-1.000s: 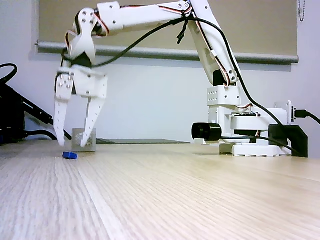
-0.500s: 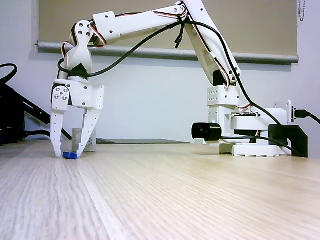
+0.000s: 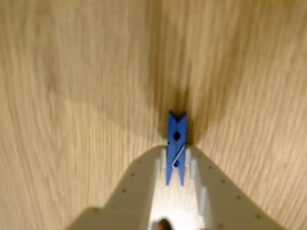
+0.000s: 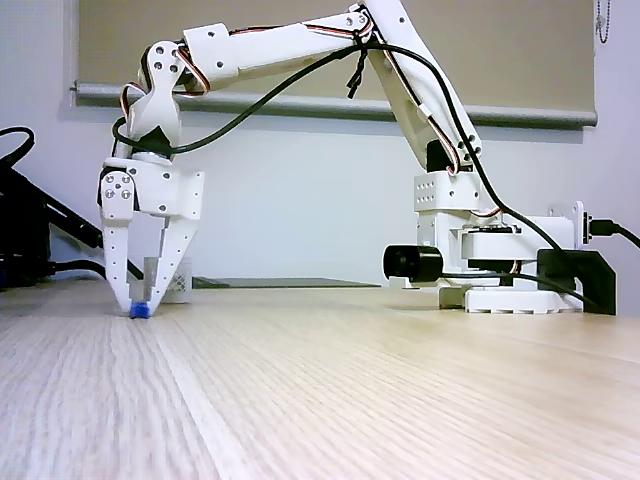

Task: Grasp a peg and put it in the crate.

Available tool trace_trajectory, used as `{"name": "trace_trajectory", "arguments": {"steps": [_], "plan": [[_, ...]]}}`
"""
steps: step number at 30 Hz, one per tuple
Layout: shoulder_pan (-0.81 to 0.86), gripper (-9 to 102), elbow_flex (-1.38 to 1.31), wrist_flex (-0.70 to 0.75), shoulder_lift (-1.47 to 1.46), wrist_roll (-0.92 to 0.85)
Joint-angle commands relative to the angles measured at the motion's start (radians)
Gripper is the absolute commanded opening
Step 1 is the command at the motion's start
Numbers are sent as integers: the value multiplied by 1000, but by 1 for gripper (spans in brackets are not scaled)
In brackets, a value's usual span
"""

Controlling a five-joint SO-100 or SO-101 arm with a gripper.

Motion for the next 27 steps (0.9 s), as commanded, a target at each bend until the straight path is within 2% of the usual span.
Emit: {"name": "trace_trajectory", "arguments": {"steps": [1,8,14,22,27], "plan": [[-29,-1,202,-179,284,-190],[54,-1,746,-699,692,-554],[272,-1,1057,-1121,864,-928],[517,-1,1229,-1706,845,-1471],[603,-1,1289,-1934,680,-1575]]}}
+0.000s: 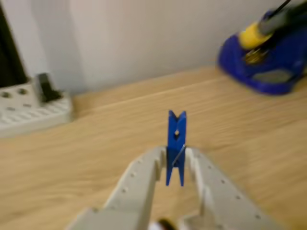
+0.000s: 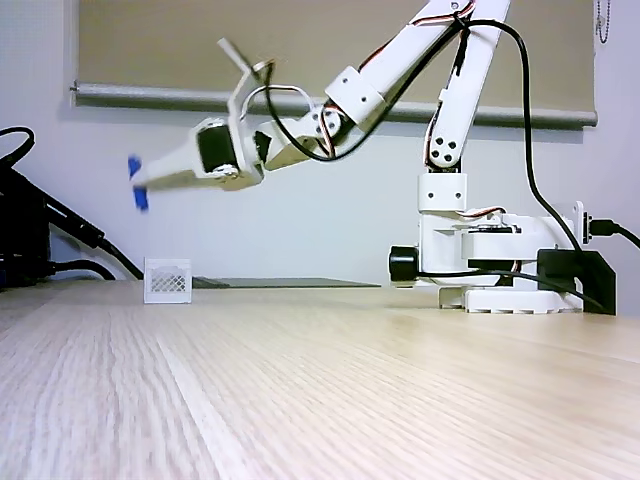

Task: Grasp a peg and put it in the crate.

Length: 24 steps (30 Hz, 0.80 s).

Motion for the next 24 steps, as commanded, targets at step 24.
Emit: {"name": "trace_trajectory", "arguments": {"steps": [24], "plan": [[106,15,-20,-232,-308,-60]]}}
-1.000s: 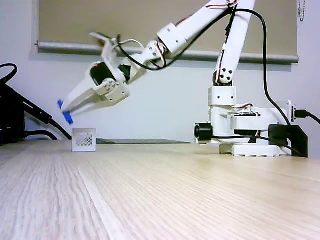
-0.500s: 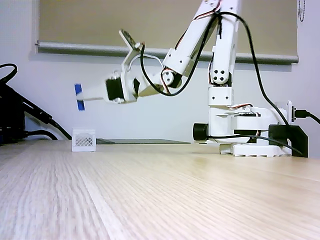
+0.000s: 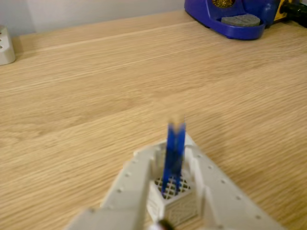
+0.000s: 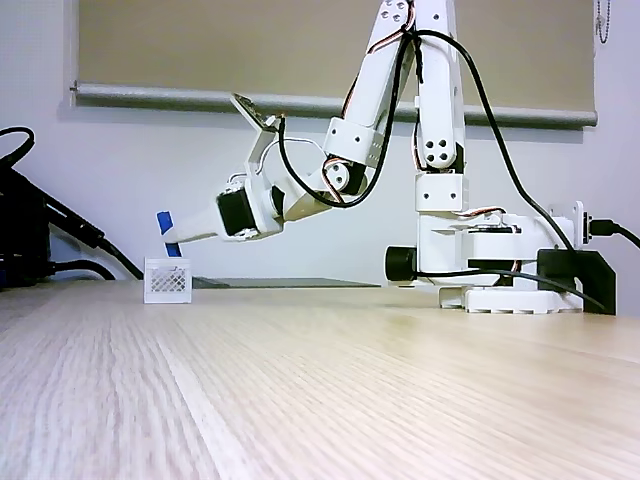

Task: Grasp a peg and put it in the crate.

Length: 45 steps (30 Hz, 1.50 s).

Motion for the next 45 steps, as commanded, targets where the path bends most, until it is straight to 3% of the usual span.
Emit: {"name": "trace_trajectory", "arguments": {"steps": [1,5,9,11,15,20,29,35,40,45], "plan": [[11,18,-32,-32,21,-6],[11,18,-41,-32,23,-6],[-2,0,-69,-31,58,26],[-6,-3,-75,-21,112,101],[-46,0,-87,74,256,334],[-121,-1,-77,341,546,690],[-328,-1,-84,1085,1002,1364],[-506,0,-77,1410,1238,1727],[-581,0,-40,1594,1410,1898],[-578,0,86,1712,1548,1907]]}}
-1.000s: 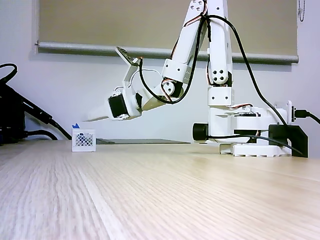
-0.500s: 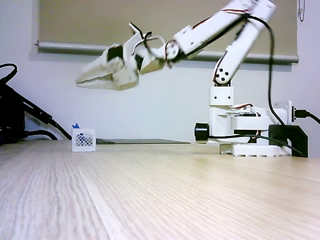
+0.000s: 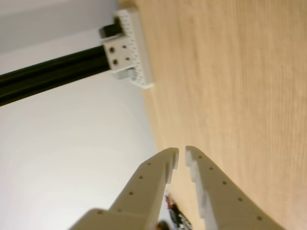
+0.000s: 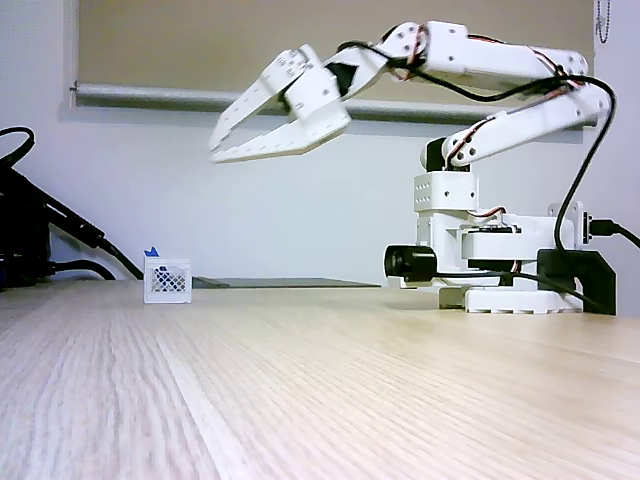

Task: Grasp a peg and put it in the crate.

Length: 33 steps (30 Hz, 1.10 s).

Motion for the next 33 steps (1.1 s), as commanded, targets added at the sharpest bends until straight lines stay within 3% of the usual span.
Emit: {"name": "trace_trajectory", "arguments": {"steps": [1,33], "plan": [[-3,0,51,64,118,21],[0,-1,245,279,351,23]]}}
